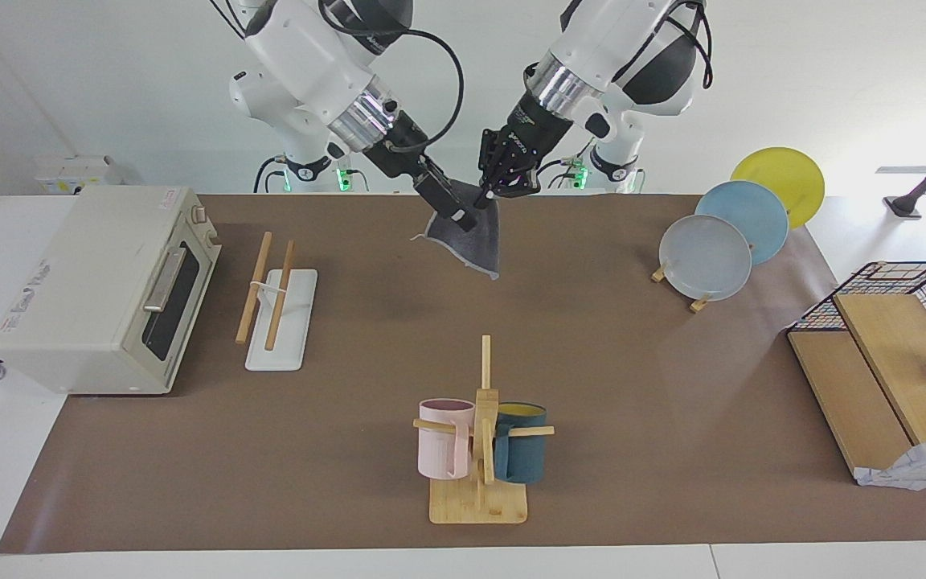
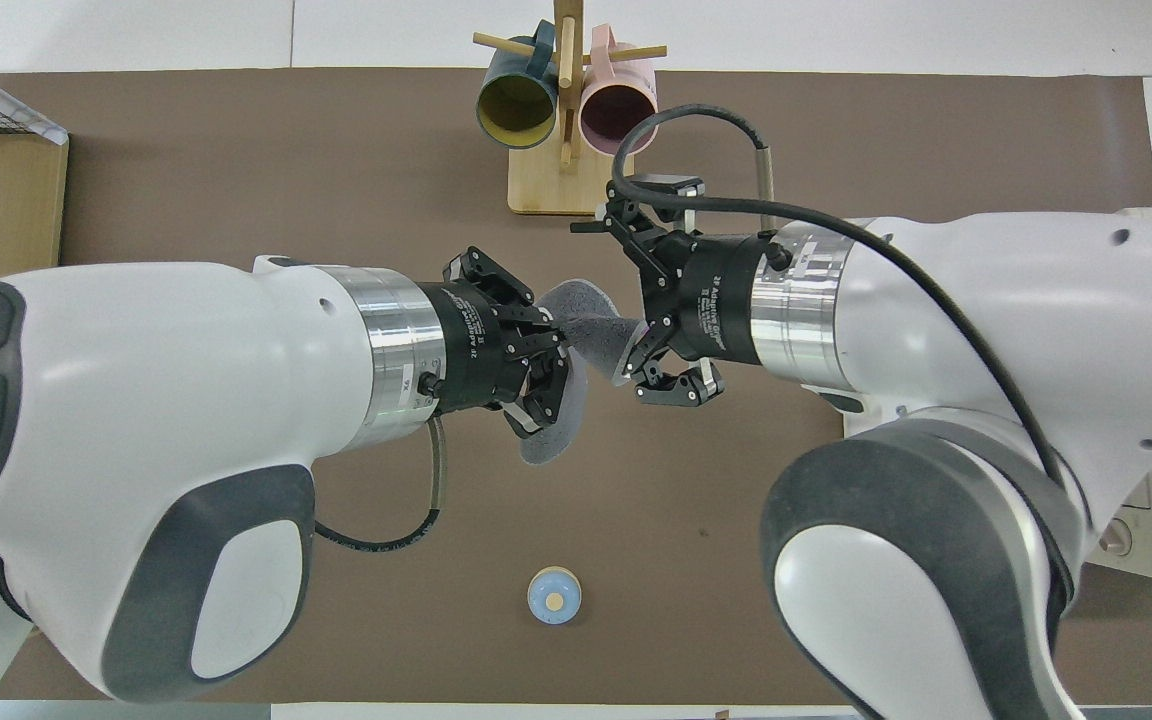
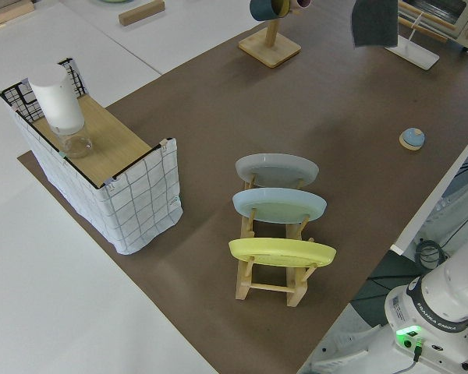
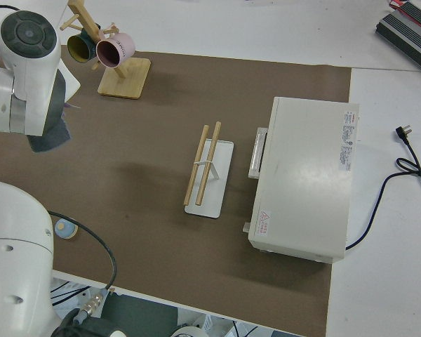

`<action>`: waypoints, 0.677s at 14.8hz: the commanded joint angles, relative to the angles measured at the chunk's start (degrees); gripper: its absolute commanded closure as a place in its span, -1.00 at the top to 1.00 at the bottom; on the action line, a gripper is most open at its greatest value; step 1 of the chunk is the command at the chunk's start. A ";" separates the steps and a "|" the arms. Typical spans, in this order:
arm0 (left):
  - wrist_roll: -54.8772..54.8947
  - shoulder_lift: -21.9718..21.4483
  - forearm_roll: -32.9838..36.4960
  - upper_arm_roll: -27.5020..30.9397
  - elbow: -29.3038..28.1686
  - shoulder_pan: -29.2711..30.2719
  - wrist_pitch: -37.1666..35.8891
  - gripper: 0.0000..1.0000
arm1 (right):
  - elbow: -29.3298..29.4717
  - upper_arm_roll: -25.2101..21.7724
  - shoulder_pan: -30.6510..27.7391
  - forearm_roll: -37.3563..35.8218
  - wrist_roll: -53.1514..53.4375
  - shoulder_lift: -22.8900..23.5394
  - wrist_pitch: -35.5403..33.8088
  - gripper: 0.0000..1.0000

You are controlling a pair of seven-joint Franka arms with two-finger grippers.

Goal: Fold towel and hang on rack
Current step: 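Hold the towel with the left gripper while the right gripper grasps it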

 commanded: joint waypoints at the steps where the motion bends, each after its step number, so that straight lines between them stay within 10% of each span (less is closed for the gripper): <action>1: -0.32 -2.15 -1.46 0.45 -2.54 -0.11 1.06 -1.00 | -2.41 -0.36 -0.91 1.27 -0.97 -0.88 0.16 1.00; 10: -1.02 -2.24 -1.46 0.45 -2.54 -0.11 1.06 -1.00 | -5.49 -0.36 -0.20 1.27 -3.70 -1.24 -1.15 0.98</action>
